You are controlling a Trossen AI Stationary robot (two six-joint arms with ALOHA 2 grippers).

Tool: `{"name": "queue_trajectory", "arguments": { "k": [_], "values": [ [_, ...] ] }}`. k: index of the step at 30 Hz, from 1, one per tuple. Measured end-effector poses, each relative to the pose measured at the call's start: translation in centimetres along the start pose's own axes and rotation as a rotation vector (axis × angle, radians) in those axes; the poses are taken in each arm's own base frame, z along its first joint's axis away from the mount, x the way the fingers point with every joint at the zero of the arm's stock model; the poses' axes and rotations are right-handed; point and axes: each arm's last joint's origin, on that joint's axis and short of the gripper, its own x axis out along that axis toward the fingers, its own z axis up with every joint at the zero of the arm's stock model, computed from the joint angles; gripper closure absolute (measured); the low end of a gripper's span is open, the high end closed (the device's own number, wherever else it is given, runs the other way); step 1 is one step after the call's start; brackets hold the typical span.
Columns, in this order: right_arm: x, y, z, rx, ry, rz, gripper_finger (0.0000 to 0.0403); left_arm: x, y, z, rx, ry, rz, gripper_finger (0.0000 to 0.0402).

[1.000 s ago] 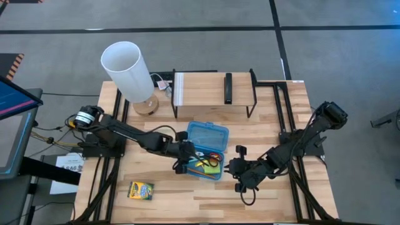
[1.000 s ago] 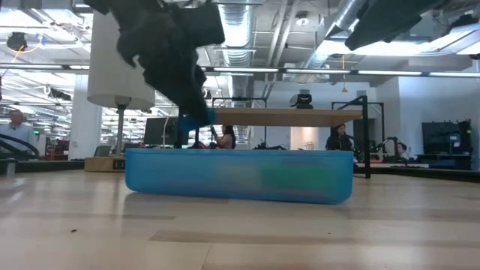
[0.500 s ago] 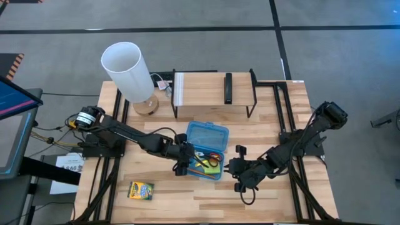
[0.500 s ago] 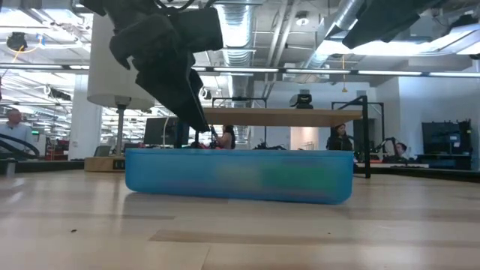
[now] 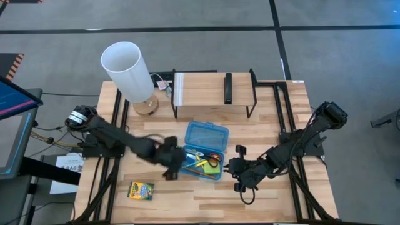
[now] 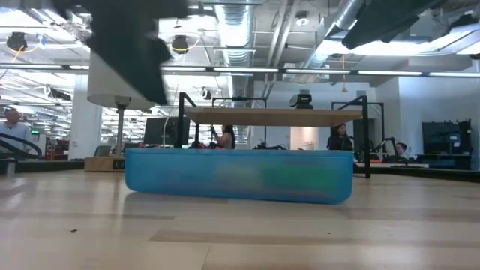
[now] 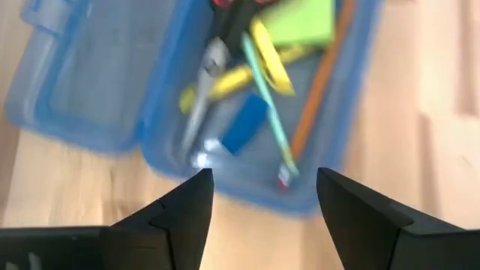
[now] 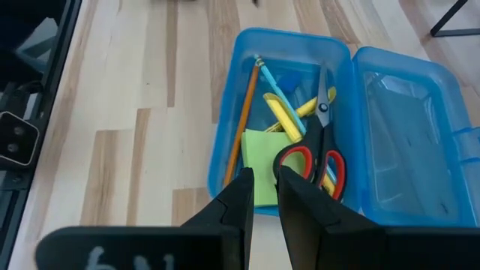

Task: Pack school essentials
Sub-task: Put the yellow crayon box into the blue supply box

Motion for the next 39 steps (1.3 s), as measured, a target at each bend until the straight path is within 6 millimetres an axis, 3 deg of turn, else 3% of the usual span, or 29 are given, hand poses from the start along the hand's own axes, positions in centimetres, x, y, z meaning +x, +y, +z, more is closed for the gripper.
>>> {"name": "queue_trajectory", "arguments": {
  "k": [8, 14, 18, 31, 39],
  "values": [
    [0.0, 0.4, 0.6, 0.033, -0.061, 0.036, 0.0321, -4.2, -5.3, -5.0, -0.033, 0.017, 0.044, 0.0177],
    [1.2, 1.9, 1.4, -0.034, -0.158, 0.103, 0.0321, -5.9, -7.6, -9.7, -0.128, 0.063, 0.097, 0.0177],
    [2.7, 2.3, 1.6, -0.071, -0.138, 0.090, 0.0321, -6.8, -8.4, -11.8, -0.222, 0.141, 0.083, 0.0178],
    [7.2, 2.8, 3.3, -0.141, -0.073, 0.118, 0.0321, -6.9, -8.1, -13.3, -0.353, 0.527, 0.093, 0.0178],
    [7.1, 3.5, 3.9, -0.158, -0.080, 0.152, 0.0321, -4.2, -9.2, -13.9, -0.280, 0.703, 0.118, 0.0178]
  ]
}}
